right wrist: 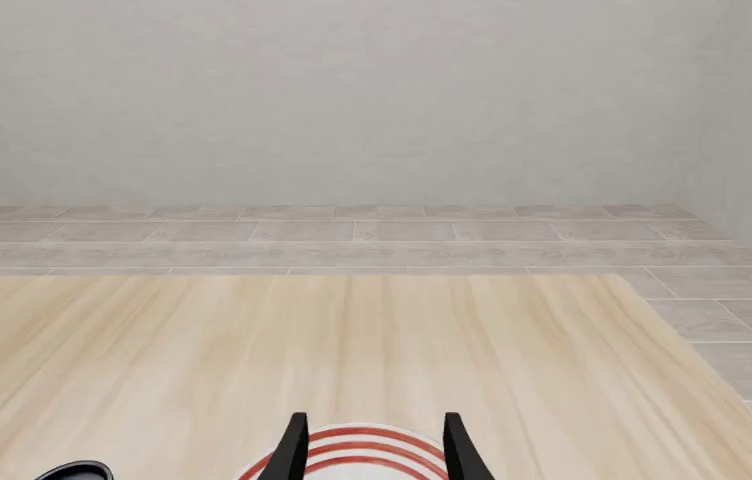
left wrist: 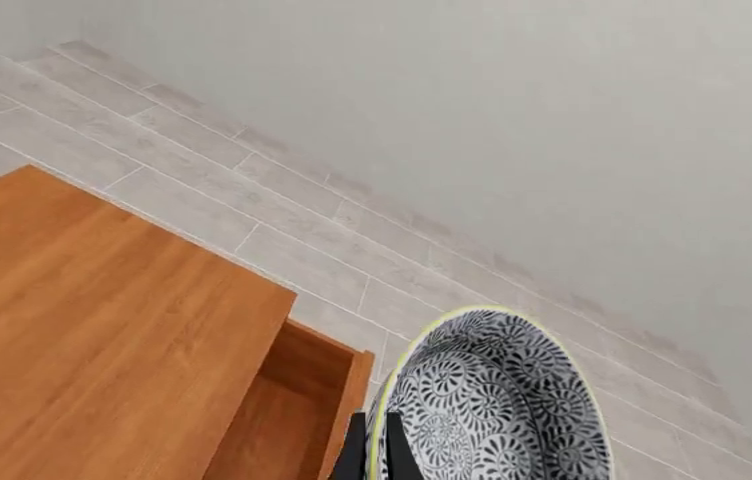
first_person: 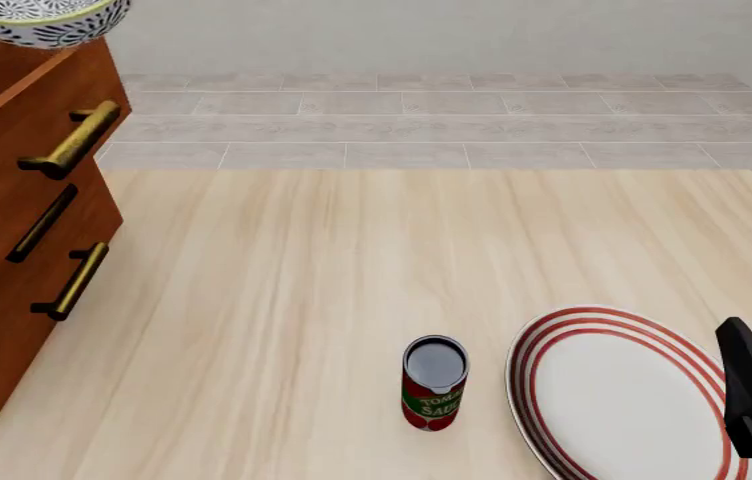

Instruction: Put the bowl on top of the cabinet.

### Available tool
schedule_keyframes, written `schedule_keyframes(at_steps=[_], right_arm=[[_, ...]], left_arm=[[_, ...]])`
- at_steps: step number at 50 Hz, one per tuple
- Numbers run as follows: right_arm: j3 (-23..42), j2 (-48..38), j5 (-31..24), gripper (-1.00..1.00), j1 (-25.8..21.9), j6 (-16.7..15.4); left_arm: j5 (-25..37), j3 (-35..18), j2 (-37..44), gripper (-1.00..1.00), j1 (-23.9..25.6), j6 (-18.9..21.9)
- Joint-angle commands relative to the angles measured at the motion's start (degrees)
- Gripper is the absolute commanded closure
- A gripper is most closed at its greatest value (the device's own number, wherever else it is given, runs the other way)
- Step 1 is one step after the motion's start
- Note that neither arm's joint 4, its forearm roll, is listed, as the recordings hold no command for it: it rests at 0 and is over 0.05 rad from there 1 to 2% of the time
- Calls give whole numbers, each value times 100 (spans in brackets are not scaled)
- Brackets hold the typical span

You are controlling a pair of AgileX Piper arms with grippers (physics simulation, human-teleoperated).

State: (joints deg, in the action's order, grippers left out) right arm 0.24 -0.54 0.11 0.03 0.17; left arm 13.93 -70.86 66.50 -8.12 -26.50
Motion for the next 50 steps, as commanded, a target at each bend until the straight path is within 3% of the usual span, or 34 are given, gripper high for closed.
schedule_keyframes(at_steps=[1, 50], right_arm=[[0, -1, 0, -100, 0, -1], [0, 1, 0, -100, 0, 1]], left_arm=[[-4, -170, 67, 100, -305, 37], [-230, -350, 621, 100, -1442, 22]])
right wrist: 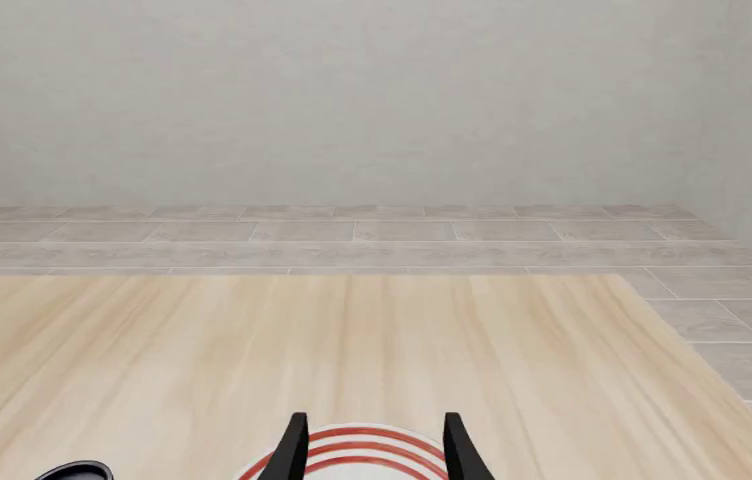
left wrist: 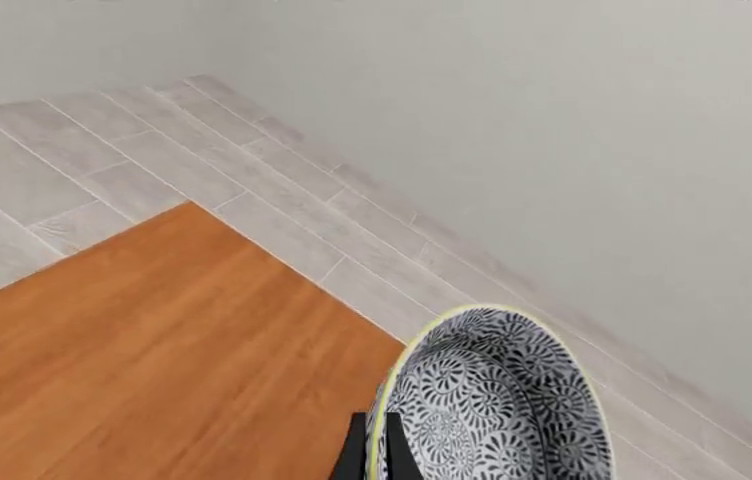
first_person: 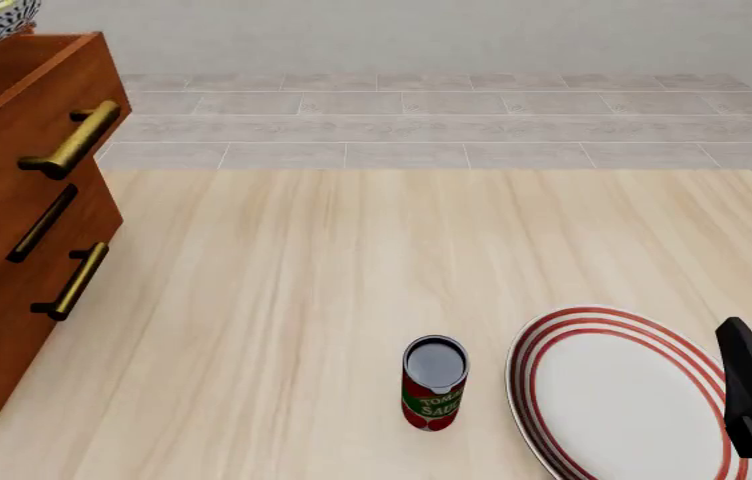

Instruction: Put the bowl on top of the cabinet.

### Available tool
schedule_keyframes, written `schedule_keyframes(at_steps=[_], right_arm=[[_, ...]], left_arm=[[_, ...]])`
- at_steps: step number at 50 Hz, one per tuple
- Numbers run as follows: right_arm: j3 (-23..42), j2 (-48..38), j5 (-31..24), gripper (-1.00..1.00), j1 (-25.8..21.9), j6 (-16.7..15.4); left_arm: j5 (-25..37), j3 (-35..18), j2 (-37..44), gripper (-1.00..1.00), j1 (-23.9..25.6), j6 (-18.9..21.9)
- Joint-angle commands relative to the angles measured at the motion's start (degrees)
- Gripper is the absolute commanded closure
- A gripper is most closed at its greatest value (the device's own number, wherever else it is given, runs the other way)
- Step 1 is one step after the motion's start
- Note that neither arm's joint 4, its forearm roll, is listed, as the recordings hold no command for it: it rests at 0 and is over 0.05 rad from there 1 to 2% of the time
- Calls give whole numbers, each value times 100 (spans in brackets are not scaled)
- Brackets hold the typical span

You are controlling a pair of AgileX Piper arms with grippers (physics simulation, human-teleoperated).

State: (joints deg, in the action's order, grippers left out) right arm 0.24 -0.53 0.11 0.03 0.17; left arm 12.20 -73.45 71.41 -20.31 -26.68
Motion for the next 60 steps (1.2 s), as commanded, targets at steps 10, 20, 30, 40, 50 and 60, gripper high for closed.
schedule_keyframes(at_steps=[10, 20, 30, 40, 50, 60], right_arm=[[0, -2, 0, -100, -1, 0], [0, -1, 0, -100, 1, 1], [0, 0, 0, -100, 1, -1], [0, -1, 0, -100, -1, -1], [0, 1, 0, -100, 0, -1], [0, 0, 0, -100, -1, 0]], left_arm=[[-53, -168, 224, 100, -427, 49], [-165, -99, 347, 100, -601, 16], [-274, -66, 457, 100, -773, 39], [-359, -68, 606, 100, -880, -2], [-538, -56, 917, 100, -1087, 69], [-746, 14, 1256, 100, -1197, 174]])
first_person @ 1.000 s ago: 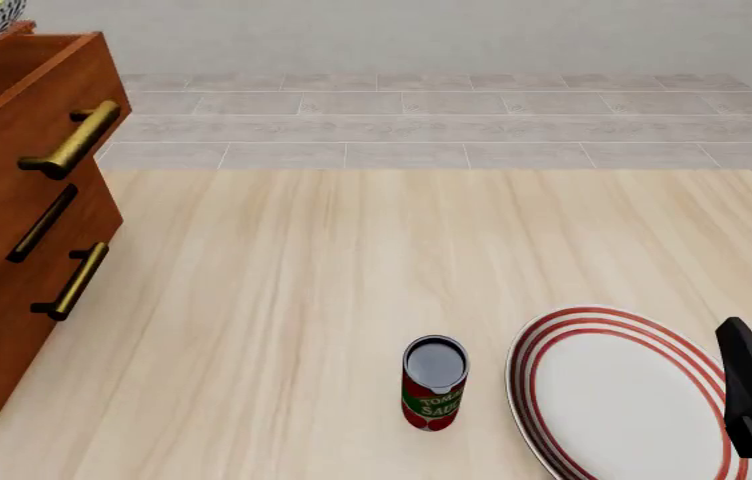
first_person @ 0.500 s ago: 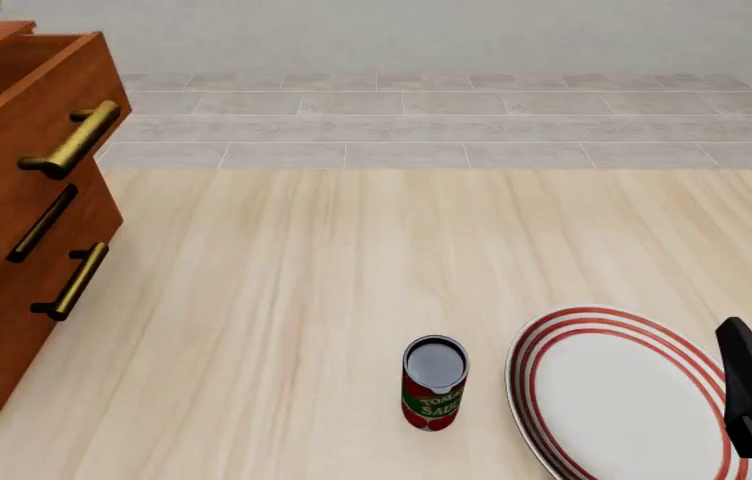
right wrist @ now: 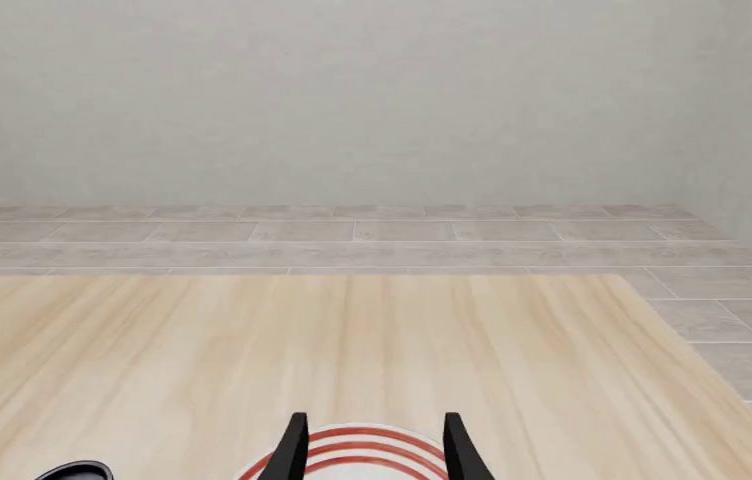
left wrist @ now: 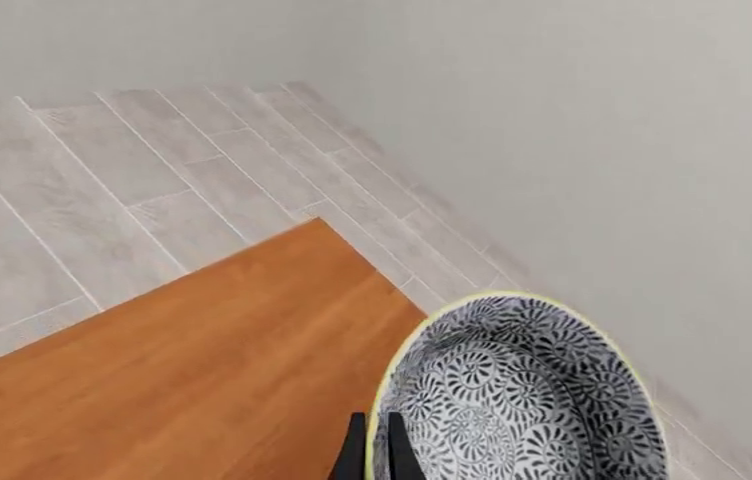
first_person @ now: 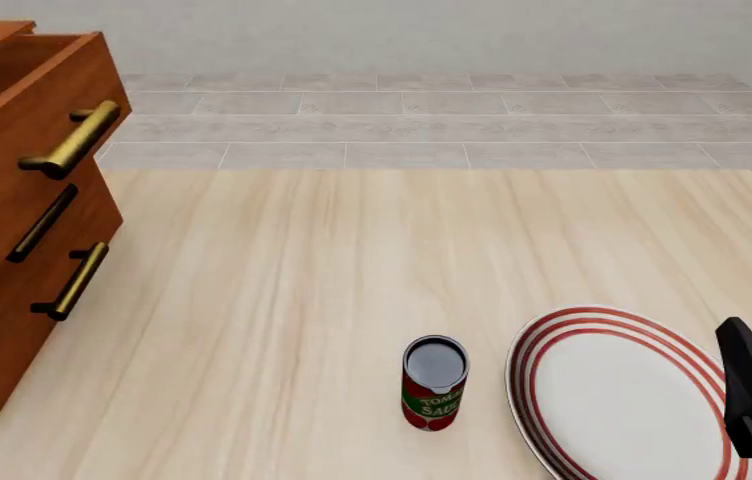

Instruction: Put the bowl on top of the cabinet.

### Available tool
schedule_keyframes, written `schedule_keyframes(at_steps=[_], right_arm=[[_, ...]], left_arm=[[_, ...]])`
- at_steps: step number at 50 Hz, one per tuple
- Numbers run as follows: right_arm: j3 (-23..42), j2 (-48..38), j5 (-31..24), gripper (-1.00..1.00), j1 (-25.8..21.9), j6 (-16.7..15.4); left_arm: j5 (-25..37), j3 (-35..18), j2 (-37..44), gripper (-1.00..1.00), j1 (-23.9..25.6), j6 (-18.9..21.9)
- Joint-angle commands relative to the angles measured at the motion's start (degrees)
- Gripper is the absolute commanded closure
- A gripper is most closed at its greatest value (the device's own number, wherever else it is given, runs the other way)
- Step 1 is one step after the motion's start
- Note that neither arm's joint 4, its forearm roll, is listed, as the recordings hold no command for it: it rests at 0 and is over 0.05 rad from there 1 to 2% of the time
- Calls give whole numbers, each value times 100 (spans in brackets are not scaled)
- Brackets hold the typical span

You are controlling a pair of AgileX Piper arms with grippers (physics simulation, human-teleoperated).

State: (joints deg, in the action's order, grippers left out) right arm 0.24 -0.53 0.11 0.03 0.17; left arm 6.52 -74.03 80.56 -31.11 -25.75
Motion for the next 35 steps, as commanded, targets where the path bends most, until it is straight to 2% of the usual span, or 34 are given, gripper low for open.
schedule_keyframes(at_steps=[1, 21, 22, 35], right_arm=[[0, 0, 0, -100, 0, 1], [0, 0, 0, -100, 0, 0], [0, 0, 0, -100, 0, 1], [0, 0, 0, -100, 0, 1]], left_arm=[[-188, 87, 353, 100, -115, 75], [-65, 126, 245, 100, 37, 150], [-46, 129, 205, -100, 40, 166], [188, 141, -358, -100, 227, 132]])
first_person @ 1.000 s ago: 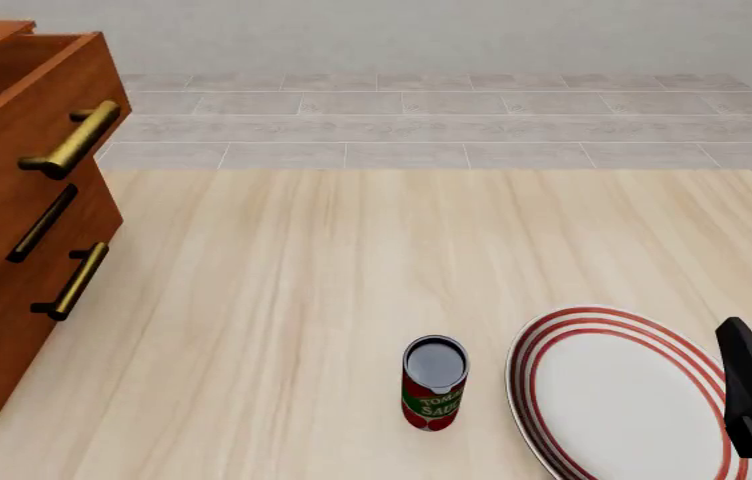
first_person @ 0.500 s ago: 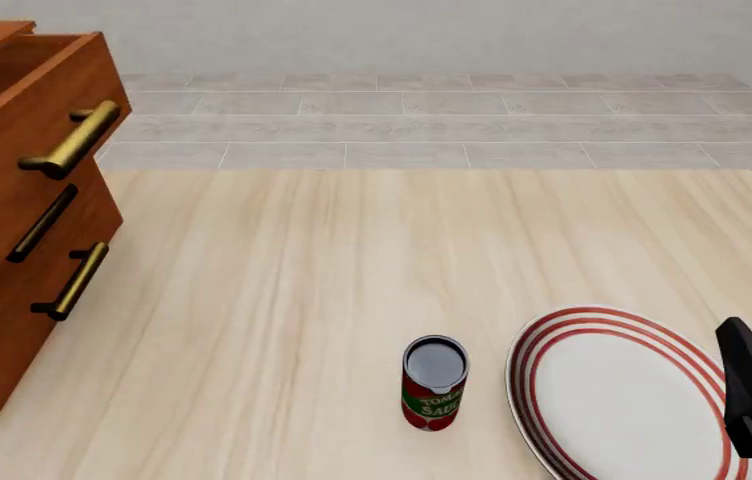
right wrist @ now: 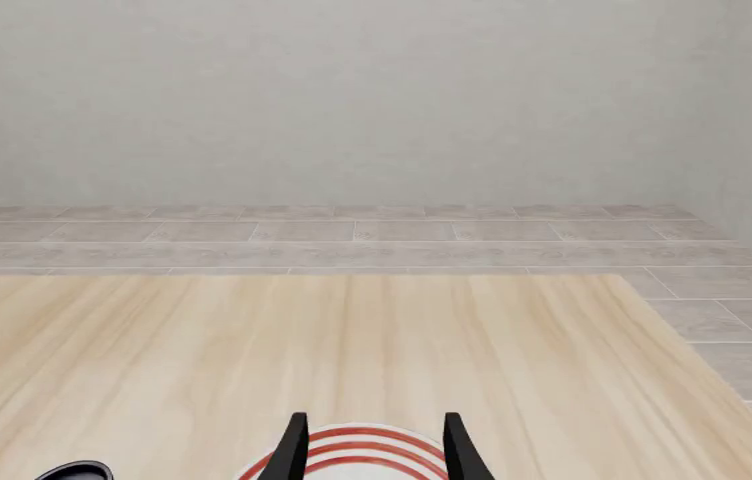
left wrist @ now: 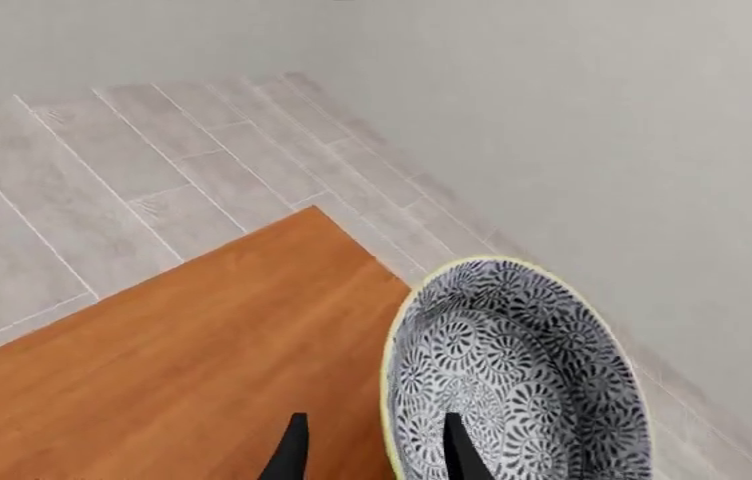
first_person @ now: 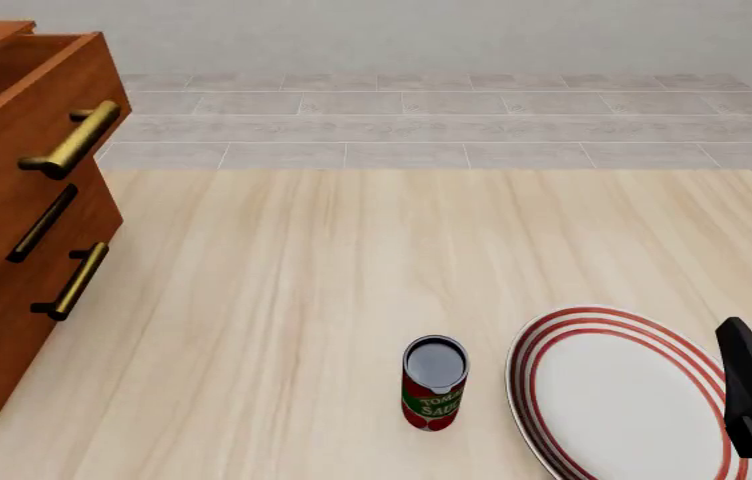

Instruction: Put the bowl on top of the cabinet.

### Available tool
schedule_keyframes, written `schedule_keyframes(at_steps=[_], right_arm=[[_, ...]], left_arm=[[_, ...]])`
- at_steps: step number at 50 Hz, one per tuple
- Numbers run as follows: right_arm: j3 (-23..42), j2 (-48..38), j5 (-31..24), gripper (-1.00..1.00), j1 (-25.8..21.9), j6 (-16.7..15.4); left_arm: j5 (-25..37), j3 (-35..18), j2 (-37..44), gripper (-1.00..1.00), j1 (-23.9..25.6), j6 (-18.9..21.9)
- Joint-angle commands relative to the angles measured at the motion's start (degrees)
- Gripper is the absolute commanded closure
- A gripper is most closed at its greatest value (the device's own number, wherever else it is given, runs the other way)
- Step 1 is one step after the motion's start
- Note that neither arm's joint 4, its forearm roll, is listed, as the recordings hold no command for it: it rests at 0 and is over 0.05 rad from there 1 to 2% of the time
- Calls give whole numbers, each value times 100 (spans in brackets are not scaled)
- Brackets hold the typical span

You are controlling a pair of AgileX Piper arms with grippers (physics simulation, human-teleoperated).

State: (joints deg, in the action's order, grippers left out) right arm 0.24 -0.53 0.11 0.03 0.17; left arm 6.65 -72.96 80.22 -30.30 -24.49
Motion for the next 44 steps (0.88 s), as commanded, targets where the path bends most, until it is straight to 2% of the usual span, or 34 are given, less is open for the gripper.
schedule_keyframes(at_steps=[1, 8, 18, 25, 36, 40, 44], right_arm=[[0, 0, 0, -100, -1, 0], [0, 1, 0, -100, 0, 1], [0, 1, 0, -100, 1, 0], [0, 1, 0, -100, 1, 0], [0, 0, 0, -100, 0, 0], [0, 2, 0, -100, 1, 0], [0, 1, 0, -100, 0, 1]], left_arm=[[191, 42, -369, -100, 181, -7], [316, 61, -698, -100, 313, -52], [627, 179, -1565, -100, 617, -165], [649, 252, -1740, -100, 649, -173], [611, 575, -2002, -100, 756, -200], [654, 678, -2178, -100, 887, -263], [694, 1056, -2589, -100, 1256, -260]])
